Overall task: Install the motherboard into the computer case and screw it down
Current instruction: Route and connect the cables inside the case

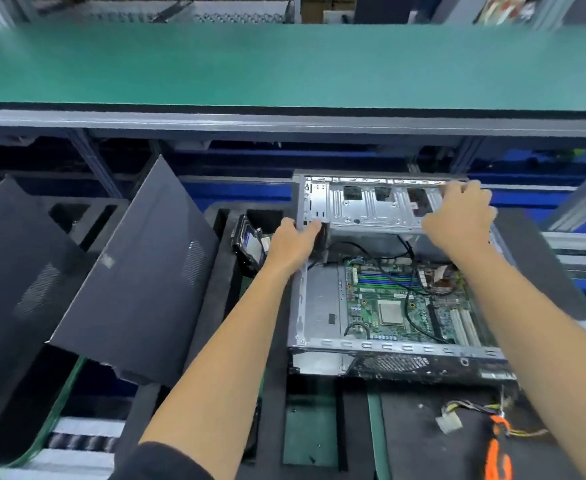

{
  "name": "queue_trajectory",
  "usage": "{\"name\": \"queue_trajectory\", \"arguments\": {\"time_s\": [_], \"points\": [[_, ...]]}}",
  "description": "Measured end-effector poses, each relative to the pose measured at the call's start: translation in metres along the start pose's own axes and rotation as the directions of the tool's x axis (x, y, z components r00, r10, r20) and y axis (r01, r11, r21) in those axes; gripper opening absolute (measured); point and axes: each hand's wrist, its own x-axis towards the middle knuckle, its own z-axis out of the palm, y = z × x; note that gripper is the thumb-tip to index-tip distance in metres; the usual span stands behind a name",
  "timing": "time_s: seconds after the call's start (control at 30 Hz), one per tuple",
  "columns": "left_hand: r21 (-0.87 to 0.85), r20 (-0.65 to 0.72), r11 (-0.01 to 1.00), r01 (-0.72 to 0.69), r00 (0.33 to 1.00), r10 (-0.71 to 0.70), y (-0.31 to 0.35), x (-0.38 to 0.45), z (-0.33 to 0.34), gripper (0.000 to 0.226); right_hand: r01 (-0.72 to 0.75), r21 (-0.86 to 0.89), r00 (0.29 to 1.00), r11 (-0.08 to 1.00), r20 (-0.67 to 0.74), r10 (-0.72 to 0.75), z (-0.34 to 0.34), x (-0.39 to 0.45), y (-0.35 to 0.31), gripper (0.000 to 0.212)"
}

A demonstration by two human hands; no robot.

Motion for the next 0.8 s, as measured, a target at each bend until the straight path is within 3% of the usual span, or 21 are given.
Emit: {"name": "queue_trajectory", "arguments": {"time_s": [0.07, 0.13, 0.27, 0.33, 0.43, 0.57, 0.8], "points": [[0.184, -0.033, 0.983, 0.000, 0.999, 0.006, 0.012, 0.006, 0.012, 0.057, -0.151, -0.047, 0.984, 0.987, 0.091, 0.155, -0.002, 0.005, 0.031, 0.060], [0.357, -0.087, 0.934, 0.028, 0.996, 0.004, 0.017, 0.013, 0.019, 0.048, -0.219, -0.039, 0.959, 0.975, 0.178, 0.223, -0.001, 0.009, 0.056, 0.061], [0.537, -0.136, 0.841, 0.069, 0.991, 0.006, 0.021, 0.020, 0.025, 0.045, -0.216, 0.181, 0.913, 0.959, 0.387, 0.133, 0.000, 0.011, 0.086, 0.050], [0.569, -0.151, 0.819, 0.075, 0.988, 0.015, 0.023, 0.020, 0.028, 0.043, -0.176, 0.166, 0.894, 0.970, 0.439, 0.088, -0.002, 0.010, 0.092, 0.055], [0.578, -0.182, 0.810, 0.101, 0.983, 0.008, 0.027, 0.017, 0.031, 0.041, -0.116, 0.081, 0.920, 0.990, 0.384, 0.077, 0.004, 0.011, 0.095, 0.057], [0.587, -0.199, 0.802, 0.112, 0.980, 0.008, 0.031, 0.013, 0.032, 0.039, -0.077, 0.068, 0.971, 0.995, 0.233, 0.059, 0.013, 0.010, 0.094, 0.035], [0.604, -0.212, 0.790, 0.104, 0.977, 0.033, 0.044, 0.009, 0.031, 0.038, -0.052, 0.082, 0.972, 0.995, 0.234, 0.031, 0.009, 0.018, 0.101, 0.028]]}}
